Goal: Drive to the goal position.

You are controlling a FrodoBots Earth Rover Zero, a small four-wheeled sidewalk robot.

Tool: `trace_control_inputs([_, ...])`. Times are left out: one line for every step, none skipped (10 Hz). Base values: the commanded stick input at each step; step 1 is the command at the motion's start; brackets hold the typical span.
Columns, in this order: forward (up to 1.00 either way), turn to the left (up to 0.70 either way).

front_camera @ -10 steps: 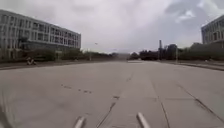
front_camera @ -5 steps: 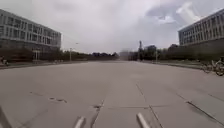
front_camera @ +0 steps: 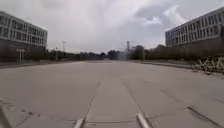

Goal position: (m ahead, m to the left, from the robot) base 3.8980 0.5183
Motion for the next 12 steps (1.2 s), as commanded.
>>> trace_control_inputs([0.7,0.0])
trace_control_inputs([0.7,0.0])
trace_control_inputs([0.7,0.0])
trace_control_inputs([0.7,0.0])
trace_control_inputs([0.7,0.0])
trace_control_inputs([0.7,0.0])
trace_control_inputs([0.7,0.0])
trace_control_inputs([0.7,0.0])
trace_control_inputs([0.7,0.0])
trace_control_inputs([0.7,0.0])
trace_control_inputs([0.7,0.0])
trace_control_inputs([0.7,0.0])
